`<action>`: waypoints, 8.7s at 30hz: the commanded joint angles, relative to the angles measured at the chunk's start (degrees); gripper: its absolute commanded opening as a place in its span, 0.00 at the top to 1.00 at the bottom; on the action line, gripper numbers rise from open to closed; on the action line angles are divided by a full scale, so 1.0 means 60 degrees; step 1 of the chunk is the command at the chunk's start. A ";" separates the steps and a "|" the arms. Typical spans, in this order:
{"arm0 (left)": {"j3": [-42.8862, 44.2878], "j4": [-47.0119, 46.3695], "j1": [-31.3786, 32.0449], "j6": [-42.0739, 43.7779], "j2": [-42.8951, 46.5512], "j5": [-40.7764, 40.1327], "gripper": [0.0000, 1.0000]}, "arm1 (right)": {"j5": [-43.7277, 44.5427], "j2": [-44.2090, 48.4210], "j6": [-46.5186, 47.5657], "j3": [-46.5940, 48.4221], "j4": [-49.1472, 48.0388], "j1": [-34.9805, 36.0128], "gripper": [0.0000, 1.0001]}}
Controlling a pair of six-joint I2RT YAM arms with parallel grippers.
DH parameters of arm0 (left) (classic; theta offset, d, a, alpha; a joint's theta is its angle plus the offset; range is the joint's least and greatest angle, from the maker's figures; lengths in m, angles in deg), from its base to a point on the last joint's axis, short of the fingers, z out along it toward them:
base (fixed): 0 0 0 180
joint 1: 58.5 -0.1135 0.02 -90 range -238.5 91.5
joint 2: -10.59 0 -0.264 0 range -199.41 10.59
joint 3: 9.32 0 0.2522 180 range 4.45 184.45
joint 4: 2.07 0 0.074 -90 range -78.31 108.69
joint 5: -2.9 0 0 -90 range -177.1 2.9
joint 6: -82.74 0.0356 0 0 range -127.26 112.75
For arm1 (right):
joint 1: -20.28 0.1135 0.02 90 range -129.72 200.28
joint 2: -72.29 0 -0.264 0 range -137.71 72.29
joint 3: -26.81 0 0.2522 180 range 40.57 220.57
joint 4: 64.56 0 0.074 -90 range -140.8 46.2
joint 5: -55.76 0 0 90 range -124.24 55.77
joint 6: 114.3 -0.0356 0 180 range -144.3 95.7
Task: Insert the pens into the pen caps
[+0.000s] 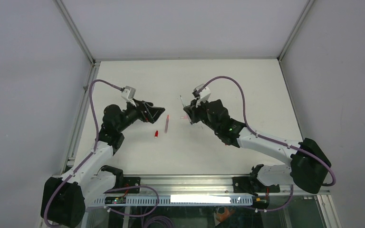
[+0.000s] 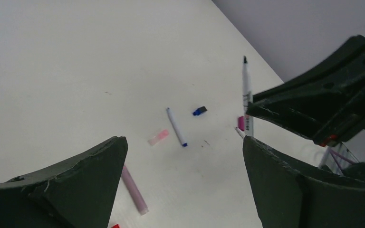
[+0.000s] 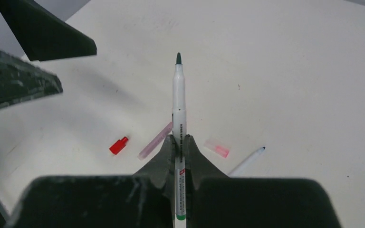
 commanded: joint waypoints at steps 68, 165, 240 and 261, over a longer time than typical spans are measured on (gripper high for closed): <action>0.2329 0.1825 0.3973 0.2455 -0.3051 -0.2229 1.00 | 0.5099 0.2764 -0.2677 -0.2775 -0.1819 -0.0365 0.01; 0.3008 0.1944 0.4090 0.1497 -0.3374 0.2038 1.00 | -0.0042 0.1970 -0.4347 0.0182 -0.0892 -0.2515 1.00; 0.2568 0.2142 0.4068 0.1991 -0.2564 0.0363 1.00 | -0.0810 0.1641 -0.3951 0.0136 -0.0123 -0.1130 1.00; 0.2930 0.2528 0.4074 0.2251 -0.2671 -0.0602 1.00 | -0.0737 0.1376 -0.4171 -0.0163 -0.0269 -0.0506 1.00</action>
